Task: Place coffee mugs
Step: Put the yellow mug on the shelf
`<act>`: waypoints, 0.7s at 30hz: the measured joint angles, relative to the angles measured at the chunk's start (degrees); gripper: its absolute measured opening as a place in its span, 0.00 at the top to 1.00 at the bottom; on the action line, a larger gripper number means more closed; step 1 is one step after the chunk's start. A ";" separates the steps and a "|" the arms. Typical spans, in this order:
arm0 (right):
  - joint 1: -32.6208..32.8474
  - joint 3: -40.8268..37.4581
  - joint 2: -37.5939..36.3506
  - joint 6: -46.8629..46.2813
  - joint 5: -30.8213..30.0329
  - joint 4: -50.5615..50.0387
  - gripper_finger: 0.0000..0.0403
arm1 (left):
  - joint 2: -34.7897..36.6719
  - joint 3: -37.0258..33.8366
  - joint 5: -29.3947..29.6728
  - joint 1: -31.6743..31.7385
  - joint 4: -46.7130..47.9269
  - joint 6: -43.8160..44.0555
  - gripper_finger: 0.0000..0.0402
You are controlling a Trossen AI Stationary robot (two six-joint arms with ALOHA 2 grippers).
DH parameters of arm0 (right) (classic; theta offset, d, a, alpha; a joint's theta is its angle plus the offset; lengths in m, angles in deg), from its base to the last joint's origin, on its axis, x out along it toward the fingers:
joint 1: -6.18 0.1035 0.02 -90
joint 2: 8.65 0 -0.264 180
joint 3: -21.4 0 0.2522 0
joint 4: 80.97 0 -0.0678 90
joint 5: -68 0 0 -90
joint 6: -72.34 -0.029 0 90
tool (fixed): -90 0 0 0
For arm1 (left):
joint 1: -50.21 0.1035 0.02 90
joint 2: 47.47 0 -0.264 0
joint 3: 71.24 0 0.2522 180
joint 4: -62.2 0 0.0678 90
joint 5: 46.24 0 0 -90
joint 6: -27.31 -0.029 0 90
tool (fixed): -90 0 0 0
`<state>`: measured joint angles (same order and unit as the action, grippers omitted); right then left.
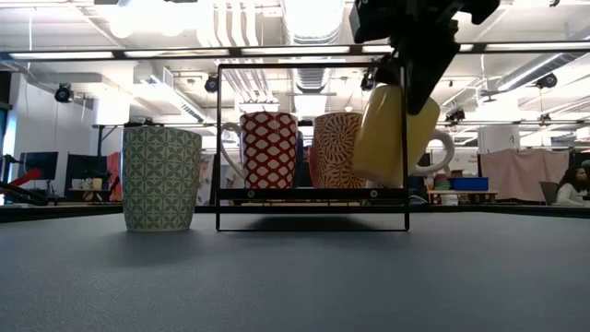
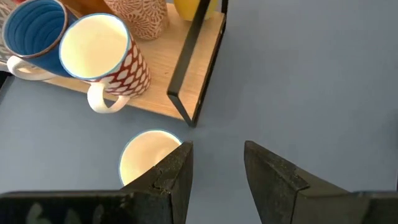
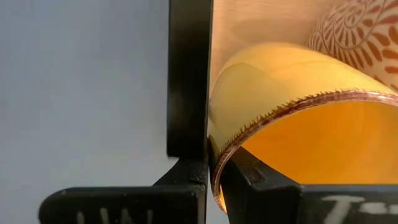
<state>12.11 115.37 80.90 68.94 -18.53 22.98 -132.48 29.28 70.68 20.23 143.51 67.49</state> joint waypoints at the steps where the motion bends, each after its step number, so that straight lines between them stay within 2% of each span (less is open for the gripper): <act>1: -0.04 0.34 0.42 0.00 0.11 0.00 0.97 | 0.00 0.00 0.00 -0.15 0.13 0.00 0.69; 11: 0.02 4.18 4.29 1.34 0.66 -0.54 0.97 | 0.03 0.00 0.00 -1.15 1.41 0.94 0.69; 21: 0.02 4.80 4.01 -0.11 1.06 -0.37 0.97 | 0.04 0.00 0.00 -1.88 2.54 1.34 0.69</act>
<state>12.13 120.17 84.91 68.83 -17.47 22.61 -132.44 29.28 70.68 18.35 146.04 68.83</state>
